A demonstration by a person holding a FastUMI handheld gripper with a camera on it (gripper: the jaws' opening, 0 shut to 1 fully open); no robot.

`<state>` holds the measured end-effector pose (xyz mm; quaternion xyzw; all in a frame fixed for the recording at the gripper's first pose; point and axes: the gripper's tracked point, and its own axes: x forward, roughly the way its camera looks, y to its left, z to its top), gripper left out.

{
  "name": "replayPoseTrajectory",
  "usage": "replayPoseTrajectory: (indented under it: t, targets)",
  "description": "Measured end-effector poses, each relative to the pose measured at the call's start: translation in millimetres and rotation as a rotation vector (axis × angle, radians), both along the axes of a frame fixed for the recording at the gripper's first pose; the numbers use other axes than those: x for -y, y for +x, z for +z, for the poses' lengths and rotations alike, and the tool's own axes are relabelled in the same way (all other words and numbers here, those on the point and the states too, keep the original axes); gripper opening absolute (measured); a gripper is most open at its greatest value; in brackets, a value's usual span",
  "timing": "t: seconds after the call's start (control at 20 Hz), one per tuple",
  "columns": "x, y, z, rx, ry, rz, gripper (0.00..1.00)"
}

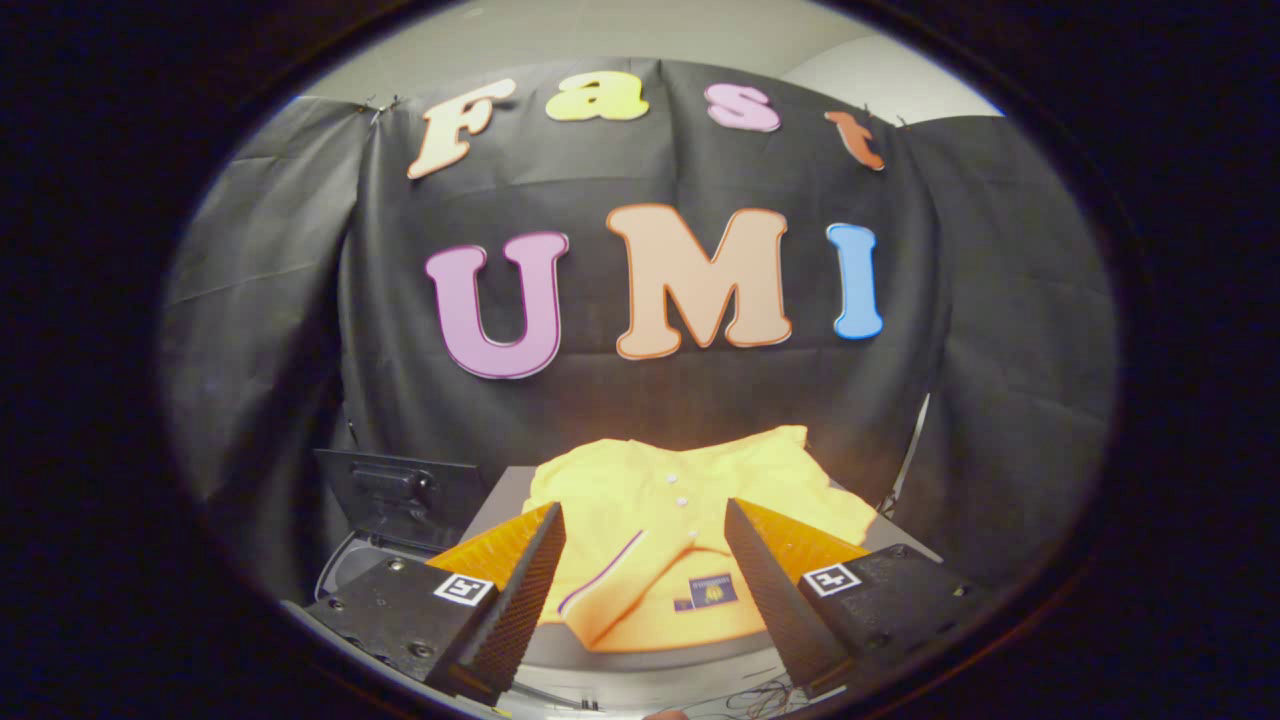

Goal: Put the clothes into the washing machine and then close the washing machine lid.

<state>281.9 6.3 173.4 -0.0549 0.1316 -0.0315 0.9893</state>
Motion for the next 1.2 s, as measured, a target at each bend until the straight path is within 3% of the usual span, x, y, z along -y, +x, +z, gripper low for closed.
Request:
replayPoseTrajectory:
  t: [0.25,0.35,0.5,0.6,0.65,0.8,1.05,1.2]
  targets:
    - [24,45,-41,-0.240,-0.087,-0.047,0.98]
    - [35,57,-46,-0.256,-0.033,-0.108,0.98]
    - [49,56,-82,-0.392,0.024,-0.142,0.98]
    - [45,67,-69,-0.303,0.046,-0.124,0.97]
    - [47,56,-75,-0.368,0.052,-0.142,0.96]
    - [43,49,-76,-0.335,0.009,-0.096,0.58]
    - [46,42,-72,-0.317,0.135,-0.184,0.05]
    - [46,43,-56,-0.232,0.155,-0.210,0.01]
